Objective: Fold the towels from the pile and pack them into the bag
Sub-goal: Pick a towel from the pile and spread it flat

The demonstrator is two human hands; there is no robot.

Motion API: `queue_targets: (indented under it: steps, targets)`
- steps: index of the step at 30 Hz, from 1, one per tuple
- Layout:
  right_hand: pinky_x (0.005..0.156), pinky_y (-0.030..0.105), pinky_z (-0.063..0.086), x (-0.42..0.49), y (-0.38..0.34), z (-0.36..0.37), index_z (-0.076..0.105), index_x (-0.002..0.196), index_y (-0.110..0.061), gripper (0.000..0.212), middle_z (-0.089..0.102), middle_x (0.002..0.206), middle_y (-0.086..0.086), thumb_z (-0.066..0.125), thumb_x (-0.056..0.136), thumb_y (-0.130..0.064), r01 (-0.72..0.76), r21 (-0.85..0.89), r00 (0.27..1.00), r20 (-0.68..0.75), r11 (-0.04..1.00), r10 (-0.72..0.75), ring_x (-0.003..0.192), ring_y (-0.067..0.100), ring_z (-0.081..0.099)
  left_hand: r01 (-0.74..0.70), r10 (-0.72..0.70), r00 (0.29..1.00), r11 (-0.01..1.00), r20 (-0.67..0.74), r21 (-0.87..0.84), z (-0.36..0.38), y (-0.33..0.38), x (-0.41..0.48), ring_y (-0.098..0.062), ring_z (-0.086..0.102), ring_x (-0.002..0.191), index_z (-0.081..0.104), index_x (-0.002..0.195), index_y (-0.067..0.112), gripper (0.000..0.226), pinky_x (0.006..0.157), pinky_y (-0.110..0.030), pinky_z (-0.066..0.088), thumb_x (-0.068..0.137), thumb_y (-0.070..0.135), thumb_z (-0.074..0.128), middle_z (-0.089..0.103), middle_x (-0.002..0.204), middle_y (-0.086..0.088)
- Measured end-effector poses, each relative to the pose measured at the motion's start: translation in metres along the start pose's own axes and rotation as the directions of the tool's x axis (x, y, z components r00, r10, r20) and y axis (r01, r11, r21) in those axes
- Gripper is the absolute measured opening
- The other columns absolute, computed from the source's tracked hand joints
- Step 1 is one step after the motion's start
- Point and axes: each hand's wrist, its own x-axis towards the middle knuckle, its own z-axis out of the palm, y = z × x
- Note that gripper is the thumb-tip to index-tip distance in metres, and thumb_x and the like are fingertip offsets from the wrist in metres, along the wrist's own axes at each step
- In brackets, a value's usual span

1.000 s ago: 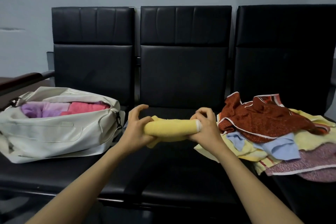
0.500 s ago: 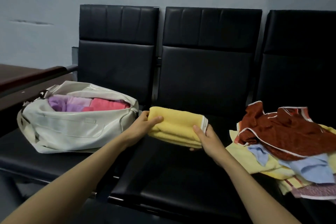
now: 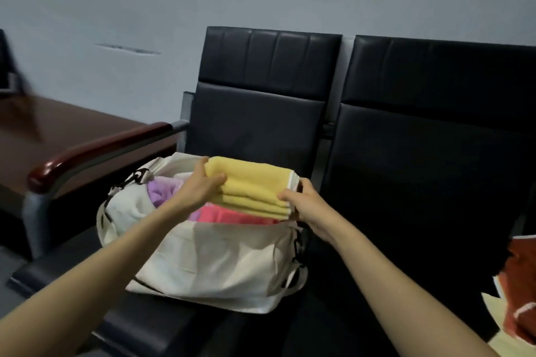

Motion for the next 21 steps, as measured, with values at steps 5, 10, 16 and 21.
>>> queue_targets:
  steps: [5,10,16,21]
  targets:
    - [0.056,0.023,0.044,0.058,-0.019,0.076,0.050,0.092,-0.015,0.006,0.052,0.067,-0.001,0.052,0.088,-0.019,-0.211,0.093,0.970,0.144,0.973,0.197,0.061,0.011,0.049,0.205,-0.218,0.975,0.953,0.034,0.225,-0.063,-0.024,0.052,-0.023,0.052,0.072,0.055,0.085,0.012,0.011,0.069,-0.030,0.043,0.093,0.008,0.049,0.055,0.081,-0.014]
    - [0.053,0.022,0.047,0.087,-0.022,0.112,0.047,0.078,-0.018,0.012,0.043,0.059,-0.002,0.048,0.089,-0.022,-0.357,0.103,0.917,0.228,0.929,0.327,0.054,0.011,0.046,0.265,-0.286,0.958,0.845,-0.025,0.464,-0.090,-0.043,0.081,-0.023,0.052,0.079,0.048,0.102,0.012,0.011,0.061,-0.027,0.041,0.093,0.015,0.051,0.055,0.095,-0.013]
    - [0.055,0.024,0.051,0.108,-0.019,0.099,0.051,0.082,-0.015,0.009,0.049,0.068,0.002,0.051,0.088,-0.022,-0.415,0.050,0.891,0.227,0.909,0.394,0.061,0.015,0.055,0.337,-0.476,0.854,0.815,0.212,0.471,-0.082,-0.053,0.097,-0.018,0.043,0.059,0.048,0.082,0.011,0.010,0.052,-0.026,0.032,0.086,0.017,0.041,0.048,0.071,-0.010]
    - [0.056,0.024,0.049,0.118,-0.013,0.093,0.050,0.087,-0.020,0.007,0.045,0.063,-0.001,0.049,0.085,-0.014,-0.312,0.136,0.934,0.226,0.940,0.277,0.057,0.012,0.048,0.245,-0.372,0.908,0.844,0.192,0.476,-0.066,-0.057,0.107,-0.017,0.043,0.054,0.045,0.076,0.013,0.013,0.046,-0.022,0.037,0.088,0.010,0.041,0.046,0.065,-0.008]
